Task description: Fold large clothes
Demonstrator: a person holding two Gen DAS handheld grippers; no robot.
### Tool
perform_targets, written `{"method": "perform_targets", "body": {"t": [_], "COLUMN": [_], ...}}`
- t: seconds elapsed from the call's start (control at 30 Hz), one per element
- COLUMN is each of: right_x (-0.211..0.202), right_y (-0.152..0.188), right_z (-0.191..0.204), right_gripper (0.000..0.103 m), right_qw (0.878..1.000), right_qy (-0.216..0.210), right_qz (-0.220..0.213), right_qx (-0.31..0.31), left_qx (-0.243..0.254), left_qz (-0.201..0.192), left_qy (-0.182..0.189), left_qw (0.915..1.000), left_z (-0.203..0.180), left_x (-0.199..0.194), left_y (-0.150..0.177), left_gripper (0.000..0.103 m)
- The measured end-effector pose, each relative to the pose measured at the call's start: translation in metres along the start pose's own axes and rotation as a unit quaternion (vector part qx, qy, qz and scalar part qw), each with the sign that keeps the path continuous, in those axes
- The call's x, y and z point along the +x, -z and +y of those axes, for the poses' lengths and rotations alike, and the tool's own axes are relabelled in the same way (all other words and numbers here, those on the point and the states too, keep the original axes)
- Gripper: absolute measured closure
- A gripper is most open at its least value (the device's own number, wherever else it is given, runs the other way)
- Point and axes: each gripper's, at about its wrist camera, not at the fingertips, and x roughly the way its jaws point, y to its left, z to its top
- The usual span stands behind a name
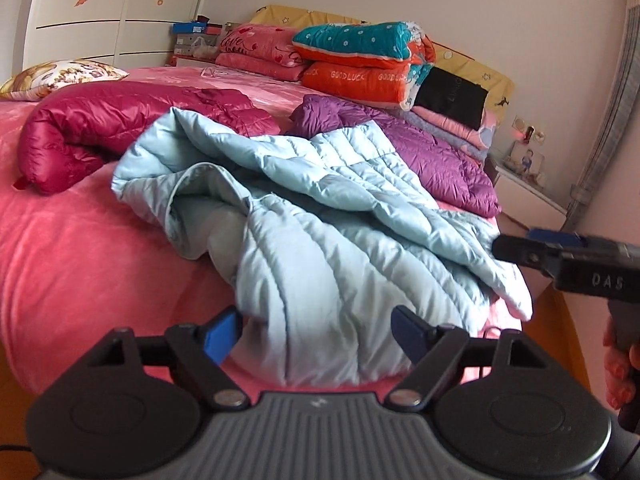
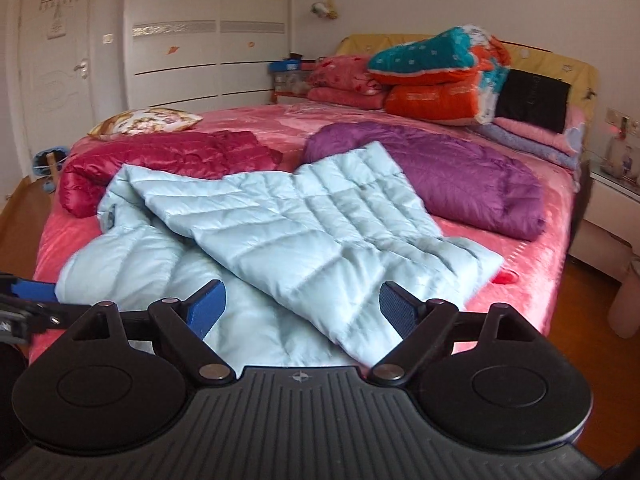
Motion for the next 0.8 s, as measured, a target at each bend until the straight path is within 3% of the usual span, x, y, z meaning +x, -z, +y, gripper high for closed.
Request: {"method": "perform_targets", "body": {"t": [0.33, 0.5, 0.6, 0.7, 0.77, 0.8], "right_x": [0.076, 0.133, 0.145, 0.152, 0.157, 0.160], "right_y": [-0.066, -0.079, -0.072, -0.066, -0.063, -0.063], "right_z": [0.036, 0.053, 0.065, 0.077, 0.079, 0.079], "right_gripper": [0.000, 0.000, 0.000, 0.011, 0.035, 0.040], "right_qw": [0.984, 0.971, 0.963, 0.960, 0.963, 0.965], "right_qy": [-0.152, -0.181, -0.186, -0.153, -0.128, -0.119], "right_qz": [0.059, 0.114, 0.131, 0.124, 0.113, 0.112], "right_qx": [-0.077, -0.109, -0.146, -0.197, -0.208, -0.207], "left_qx": [-0.022, -0.022, -0.021, -0.018, -0.019, -0.020], "left_qz": [-0.017, -0.025, -0.031, -0.030, -0.030, -0.031], "left_qy": [0.005, 0.015, 0.024, 0.029, 0.032, 0.033], "left_qw": [0.9996, 0.9993, 0.9990, 0.9990, 0.9989, 0.9988], "left_z": [0.008, 0.010, 0.012, 0.014, 0.016, 0.016], "left_x": [0.026, 0.027, 0.027, 0.029, 0.030, 0.030], "left_y": [0.006, 0.014, 0.014, 0.016, 0.016, 0.016], "left_gripper": [0.046, 0.047, 0.047, 0.044, 0.042, 0.041]}}
